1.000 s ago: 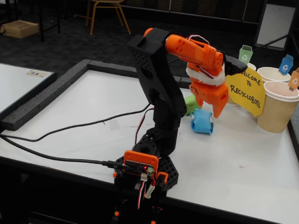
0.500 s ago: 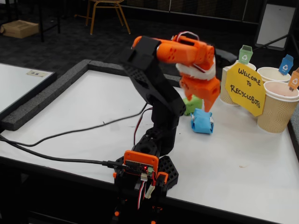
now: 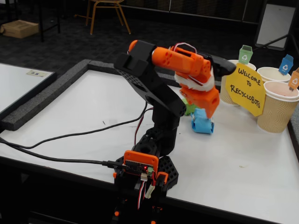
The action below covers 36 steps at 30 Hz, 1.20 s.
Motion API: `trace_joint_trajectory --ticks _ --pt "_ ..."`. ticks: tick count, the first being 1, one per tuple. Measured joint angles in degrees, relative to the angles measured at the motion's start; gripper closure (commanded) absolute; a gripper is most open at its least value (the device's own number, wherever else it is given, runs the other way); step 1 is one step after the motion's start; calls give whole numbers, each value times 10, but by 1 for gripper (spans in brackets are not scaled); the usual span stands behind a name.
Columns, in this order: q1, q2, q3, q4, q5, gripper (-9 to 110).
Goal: Sort rubbish by color.
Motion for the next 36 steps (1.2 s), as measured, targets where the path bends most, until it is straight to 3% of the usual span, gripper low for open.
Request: trace_joint_trajectory --ticks 11,17,23,36 --pt "47 -60 -16 -39 0 79" --pt "42 -60 -16 -55 0 93" --pt "37 -60 -11 -48 0 83" --pt "52 -60 -34 25 -1 80"
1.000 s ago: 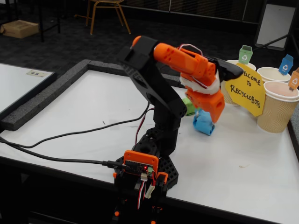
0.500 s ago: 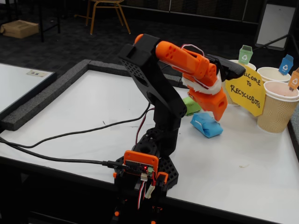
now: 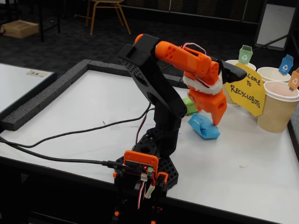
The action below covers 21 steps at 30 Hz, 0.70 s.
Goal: Sort rubbish by color.
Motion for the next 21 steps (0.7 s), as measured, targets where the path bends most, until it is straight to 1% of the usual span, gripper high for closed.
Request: trace_joint_trajectory --ticks 11,18,21 --pt "14 0 -57 49 0 80" --pt "25 -1 -150 159 0 80" --pt "36 -1 -171 185 0 80"
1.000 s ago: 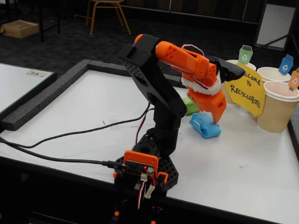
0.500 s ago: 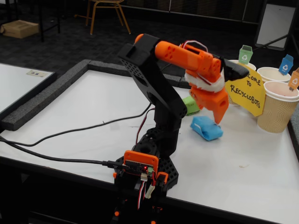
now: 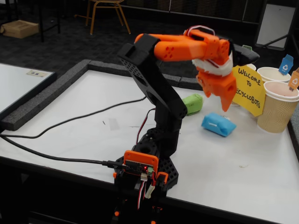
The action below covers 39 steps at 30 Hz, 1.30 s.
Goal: Sort rubbish by color.
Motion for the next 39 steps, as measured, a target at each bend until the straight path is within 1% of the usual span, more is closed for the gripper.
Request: trace_joint_trajectory --ticks 5,10,13,19,27,32,39 --pt "4 0 -4 11 0 81" --pt "4 0 -4 65 0 81" --pt "4 0 -2 70 0 81" --pt "4 -25 18 29 0 81" --pt "5 -129 18 -56 15 80" --pt "5 -167 8 -105 67 80" --pt "5 -178 3 -134 214 81"
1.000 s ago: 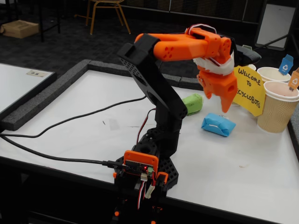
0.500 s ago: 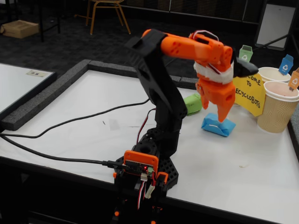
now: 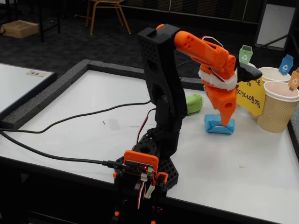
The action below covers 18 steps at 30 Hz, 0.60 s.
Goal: Sort rubbish by color.
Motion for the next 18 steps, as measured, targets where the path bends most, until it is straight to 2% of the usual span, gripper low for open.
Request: trace_joint_trajectory --ticks 6,18 --pt "0 0 0 0 82 81" --pt "0 -34 0 -39 97 82"
